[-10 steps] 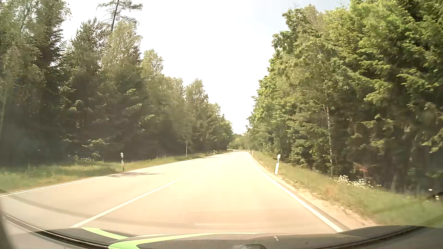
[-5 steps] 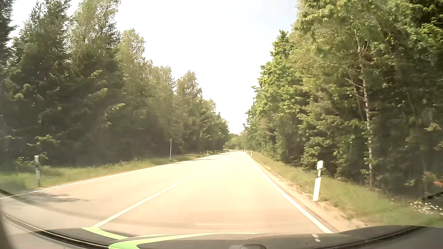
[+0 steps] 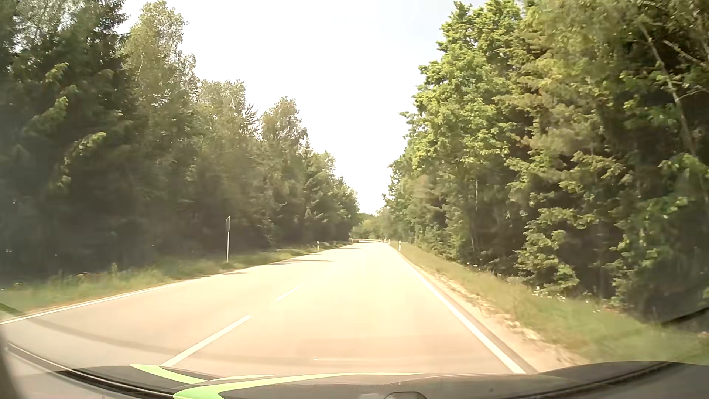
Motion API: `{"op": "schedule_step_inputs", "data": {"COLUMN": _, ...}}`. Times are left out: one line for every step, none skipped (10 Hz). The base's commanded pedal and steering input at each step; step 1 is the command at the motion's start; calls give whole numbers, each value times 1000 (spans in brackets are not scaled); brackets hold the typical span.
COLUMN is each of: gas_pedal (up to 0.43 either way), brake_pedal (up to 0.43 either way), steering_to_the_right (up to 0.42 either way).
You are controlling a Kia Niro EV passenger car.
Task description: Follow the waypoints while adhering to traffic rules and regulations
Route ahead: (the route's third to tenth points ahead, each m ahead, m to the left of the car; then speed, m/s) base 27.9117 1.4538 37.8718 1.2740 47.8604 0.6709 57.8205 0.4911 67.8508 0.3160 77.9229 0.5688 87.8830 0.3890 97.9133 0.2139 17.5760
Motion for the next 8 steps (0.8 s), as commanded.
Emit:
{"op": "schedule_step_inputs", "data": {"gas_pedal": 469, "brake_pedal": 0, "steering_to_the_right": 6}}
{"op": "schedule_step_inputs", "data": {"gas_pedal": 469, "brake_pedal": 0, "steering_to_the_right": 5}}
{"op": "schedule_step_inputs", "data": {"gas_pedal": 469, "brake_pedal": 0, "steering_to_the_right": 5}}
{"op": "schedule_step_inputs", "data": {"gas_pedal": 469, "brake_pedal": 0, "steering_to_the_right": 5}}
{"op": "schedule_step_inputs", "data": {"gas_pedal": 469, "brake_pedal": 0, "steering_to_the_right": 4}}
{"op": "schedule_step_inputs", "data": {"gas_pedal": 469, "brake_pedal": 0, "steering_to_the_right": 4}}
{"op": "schedule_step_inputs", "data": {"gas_pedal": 469, "brake_pedal": 0, "steering_to_the_right": 4}}
{"op": "schedule_step_inputs", "data": {"gas_pedal": 469, "brake_pedal": 0, "steering_to_the_right": 4}}
